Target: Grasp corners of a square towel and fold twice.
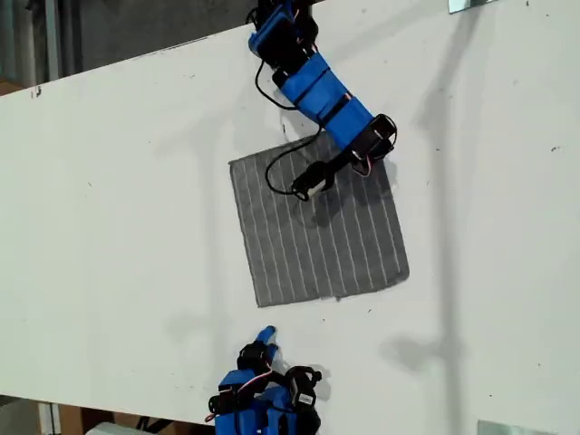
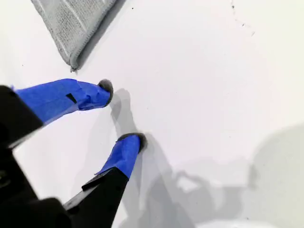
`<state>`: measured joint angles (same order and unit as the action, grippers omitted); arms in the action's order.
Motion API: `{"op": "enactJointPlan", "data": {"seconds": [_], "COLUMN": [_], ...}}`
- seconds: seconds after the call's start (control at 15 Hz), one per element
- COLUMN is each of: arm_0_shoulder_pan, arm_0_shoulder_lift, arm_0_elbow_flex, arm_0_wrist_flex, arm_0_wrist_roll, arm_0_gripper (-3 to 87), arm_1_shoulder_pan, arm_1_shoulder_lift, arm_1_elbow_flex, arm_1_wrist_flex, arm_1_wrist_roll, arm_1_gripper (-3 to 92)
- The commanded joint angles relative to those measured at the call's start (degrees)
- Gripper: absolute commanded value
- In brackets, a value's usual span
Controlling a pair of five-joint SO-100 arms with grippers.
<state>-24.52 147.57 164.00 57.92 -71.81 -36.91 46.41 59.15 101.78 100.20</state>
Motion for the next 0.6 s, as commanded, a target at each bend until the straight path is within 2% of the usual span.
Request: {"op": "enactJointPlan", "data": {"seconds": [0.0,0.07,0.13,0.2,0.4,0.53], "arm_0_shoulder_pan": [0.9,0.9,0.9,1.0,1.0,1.0], "arm_0_shoulder_lift": [0.3,0.3,0.2,-0.2,-0.6,-0.7], "arm_0_elbow_flex": [-1.8,-1.8,-1.8,-1.8,-2.0,-2.0], "arm_0_wrist_flex": [-0.2,-0.2,-0.3,-0.4,-0.5,-0.5], "arm_0_wrist_roll": [-0.8,-0.8,-0.8,-0.7,-0.6,-0.7], "arm_0_gripper": [17.8,17.8,17.8,17.8,17.8,17.8], "arm_1_shoulder_pan": [-0.4,-0.7,-1.2,-1.8,-2.5,-2.4], "arm_1_shoulder_lift": [-0.4,-0.4,-0.2,0.9,10.7,18.8], "arm_1_elbow_flex": [2.7,3.1,2.9,1.9,5.2,15.1], "arm_1_wrist_flex": [-2.3,-2.9,-2.6,0.0,9.8,4.9], "arm_1_wrist_roll": [-0.2,0.0,0.3,0.9,3.4,4.0], "arm_1_gripper": [3.4,5.3,23.1,36.1,42.1,44.4]}}
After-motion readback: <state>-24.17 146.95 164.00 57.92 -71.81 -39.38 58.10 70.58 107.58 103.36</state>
